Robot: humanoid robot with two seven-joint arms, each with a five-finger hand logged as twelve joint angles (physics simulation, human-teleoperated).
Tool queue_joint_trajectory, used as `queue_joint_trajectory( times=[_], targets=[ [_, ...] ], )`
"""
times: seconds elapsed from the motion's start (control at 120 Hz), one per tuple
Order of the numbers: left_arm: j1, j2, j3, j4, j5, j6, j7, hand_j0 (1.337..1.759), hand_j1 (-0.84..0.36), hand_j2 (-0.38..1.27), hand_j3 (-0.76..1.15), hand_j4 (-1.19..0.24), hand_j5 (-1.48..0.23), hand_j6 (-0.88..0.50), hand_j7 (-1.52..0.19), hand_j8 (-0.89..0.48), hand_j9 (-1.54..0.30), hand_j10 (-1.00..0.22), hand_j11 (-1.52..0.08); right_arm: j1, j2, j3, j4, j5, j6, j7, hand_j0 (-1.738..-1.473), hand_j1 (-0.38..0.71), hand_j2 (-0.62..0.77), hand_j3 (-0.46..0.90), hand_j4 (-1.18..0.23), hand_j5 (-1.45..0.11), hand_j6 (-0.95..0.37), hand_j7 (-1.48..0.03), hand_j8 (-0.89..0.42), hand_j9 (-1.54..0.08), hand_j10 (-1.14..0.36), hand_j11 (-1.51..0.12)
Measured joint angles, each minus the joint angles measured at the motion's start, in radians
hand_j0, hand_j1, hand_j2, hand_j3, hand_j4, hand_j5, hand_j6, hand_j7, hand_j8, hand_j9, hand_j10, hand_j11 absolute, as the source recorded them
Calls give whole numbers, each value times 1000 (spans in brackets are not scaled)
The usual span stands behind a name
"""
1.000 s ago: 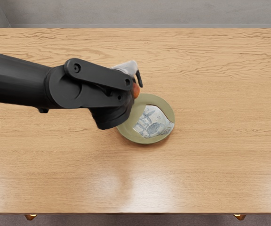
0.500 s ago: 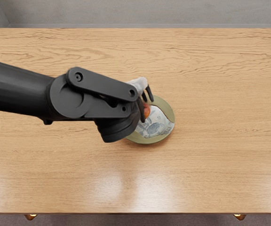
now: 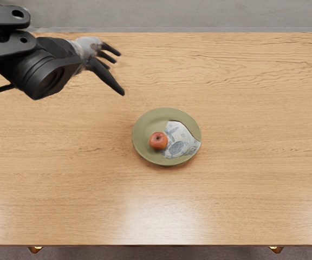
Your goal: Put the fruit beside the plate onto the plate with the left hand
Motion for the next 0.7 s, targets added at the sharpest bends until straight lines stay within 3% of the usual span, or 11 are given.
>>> queue_joint_trajectory(
  times=[0.158,0.242,0.292,0.417,0.517,0.7],
  targets=[
    [185,339,-166,-82,-7,-336,0,1658,34,66,0,-264,-345,-258,-344,-258,-344,-264,-344,0,0,0,0,0,0,0,-1658,-305,-7,0,-37,-47,-37,-47,-37,-47,-37,-47],
    [316,452,-278,-100,-7,-530,0,1658,38,61,0,-260,-339,-257,-339,-257,-338,-261,-338,0,0,0,0,0,0,0,-1658,-305,-7,0,-37,-47,-37,-47,-37,-47,-36,-47],
    [345,486,-336,-105,-7,-627,0,1658,40,59,0,-259,-337,-256,-336,-256,-336,-259,-336,0,0,0,0,0,0,0,-1658,-305,-7,0,-37,-47,-37,-47,-37,-47,-36,-47],
    [370,506,-416,-75,-10,-821,0,1658,44,55,0,-256,-333,-255,-333,-255,-332,-257,-332,0,0,0,0,0,0,0,-1658,-305,-7,0,-37,-47,-37,-47,-37,-47,-36,-47],
    [372,488,-438,14,-64,-972,0,1658,45,53,0,-255,-331,-254,-330,-254,-330,-255,-330,0,0,0,0,0,0,0,-1658,-305,-7,0,-37,-47,-37,-47,-37,-47,-36,-47],
    [396,470,-446,94,-127,-1061,0,1658,46,51,0,-253,-329,-253,-329,-253,-329,-254,-329,0,0,0,0,0,-1,0,-1658,-305,-7,0,-37,-47,-37,-47,-37,-47,-36,-47]
  ],
)
